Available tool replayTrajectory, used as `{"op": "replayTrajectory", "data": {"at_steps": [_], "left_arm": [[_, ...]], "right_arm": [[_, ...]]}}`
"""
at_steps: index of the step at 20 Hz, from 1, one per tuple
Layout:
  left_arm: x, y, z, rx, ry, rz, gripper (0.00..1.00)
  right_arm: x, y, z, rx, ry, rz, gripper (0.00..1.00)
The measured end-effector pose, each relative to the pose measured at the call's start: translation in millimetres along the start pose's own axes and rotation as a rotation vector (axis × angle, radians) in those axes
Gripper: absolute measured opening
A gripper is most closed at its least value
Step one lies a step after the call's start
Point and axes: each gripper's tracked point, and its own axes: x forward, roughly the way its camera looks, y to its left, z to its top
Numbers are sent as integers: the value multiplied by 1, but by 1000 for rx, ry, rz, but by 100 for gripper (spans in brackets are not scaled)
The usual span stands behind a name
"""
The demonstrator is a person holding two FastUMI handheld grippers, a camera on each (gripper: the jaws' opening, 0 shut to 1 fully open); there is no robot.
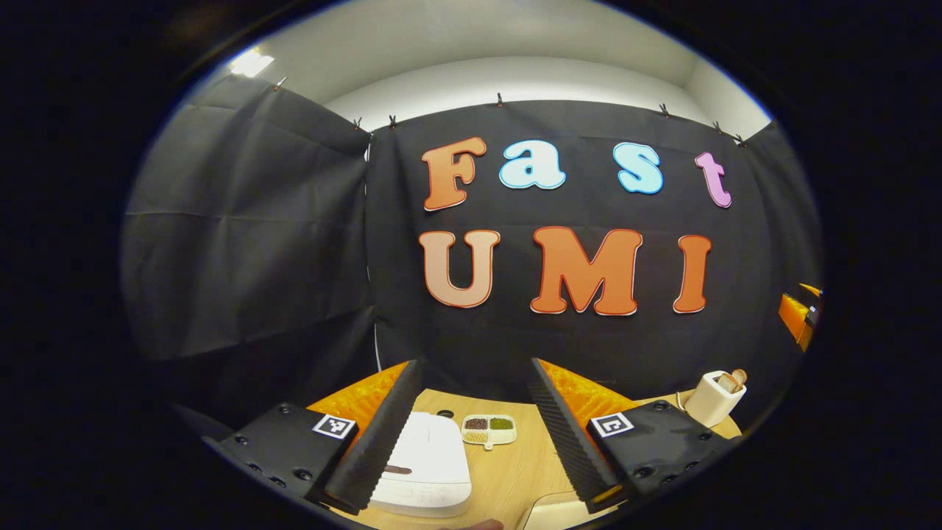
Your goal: Close the left gripper, press the button to open the rice cooker; take a wooden spoon from the chopstick holder with the right hand, scoop a spoonful of rice and pour it into the rice cooker, then put the wooden spoon back into the chopstick holder.
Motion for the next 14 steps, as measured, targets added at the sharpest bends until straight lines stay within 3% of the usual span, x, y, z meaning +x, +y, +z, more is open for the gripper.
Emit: {"op": "replayTrajectory", "data": {"at_steps": [4,7,10,11,12,14], "left_arm": [[2,17,5,1,-1,25,94],[8,17,-1,8,22,-5,51],[18,34,-17,23,94,18,8],[19,36,-22,26,137,27,10],[32,35,-39,5,192,28,1],[35,33,-77,-85,352,-33,5]], "right_arm": [[-3,-9,-6,1,20,-21,95],[-4,-12,-11,18,35,-32,95],[-8,-13,-14,13,45,-37,95],[-10,-13,-15,8,49,-37,95],[-12,-15,-17,1,51,-43,95],[-16,-19,-20,-10,60,-59,95]]}}
